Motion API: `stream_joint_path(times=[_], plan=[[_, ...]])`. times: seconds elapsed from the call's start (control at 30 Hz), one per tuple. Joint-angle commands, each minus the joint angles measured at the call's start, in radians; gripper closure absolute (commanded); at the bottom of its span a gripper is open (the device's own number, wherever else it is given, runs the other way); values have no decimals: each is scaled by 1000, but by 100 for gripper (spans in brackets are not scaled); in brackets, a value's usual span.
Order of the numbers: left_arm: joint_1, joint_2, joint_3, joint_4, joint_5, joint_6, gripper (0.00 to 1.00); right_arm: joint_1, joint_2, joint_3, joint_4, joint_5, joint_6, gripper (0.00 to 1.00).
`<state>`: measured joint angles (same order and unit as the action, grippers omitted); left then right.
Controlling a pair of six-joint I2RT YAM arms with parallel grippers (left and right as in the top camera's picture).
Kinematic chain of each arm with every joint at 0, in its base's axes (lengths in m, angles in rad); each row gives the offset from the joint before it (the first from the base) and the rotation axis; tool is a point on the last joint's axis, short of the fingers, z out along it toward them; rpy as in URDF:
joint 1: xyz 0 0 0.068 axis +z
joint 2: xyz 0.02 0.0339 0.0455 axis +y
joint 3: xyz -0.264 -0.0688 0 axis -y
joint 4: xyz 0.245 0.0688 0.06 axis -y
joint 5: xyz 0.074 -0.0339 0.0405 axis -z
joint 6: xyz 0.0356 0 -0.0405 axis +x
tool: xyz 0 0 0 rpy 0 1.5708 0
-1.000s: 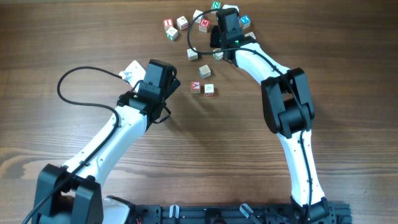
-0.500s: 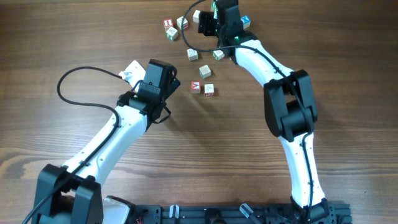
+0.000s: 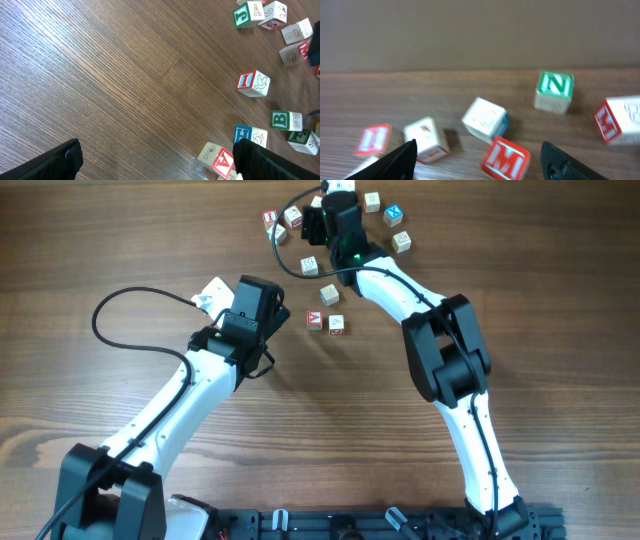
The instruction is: Form a horizontal line
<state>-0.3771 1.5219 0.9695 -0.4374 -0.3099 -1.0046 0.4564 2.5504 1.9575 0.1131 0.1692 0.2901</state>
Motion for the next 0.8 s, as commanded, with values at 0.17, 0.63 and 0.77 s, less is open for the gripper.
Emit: stream_joint_path(times=[0.17, 0.63, 0.77], plan=[[-1, -1, -5, -1, -25, 2, 0, -4, 74, 36, 4, 34, 0, 30], [-1, -1, -5, -1, -24, 2, 0, -16, 113, 41, 14, 41, -2, 38], [-1, -1, -5, -1, -24, 2, 0, -18, 123, 41, 17, 42, -3, 40]])
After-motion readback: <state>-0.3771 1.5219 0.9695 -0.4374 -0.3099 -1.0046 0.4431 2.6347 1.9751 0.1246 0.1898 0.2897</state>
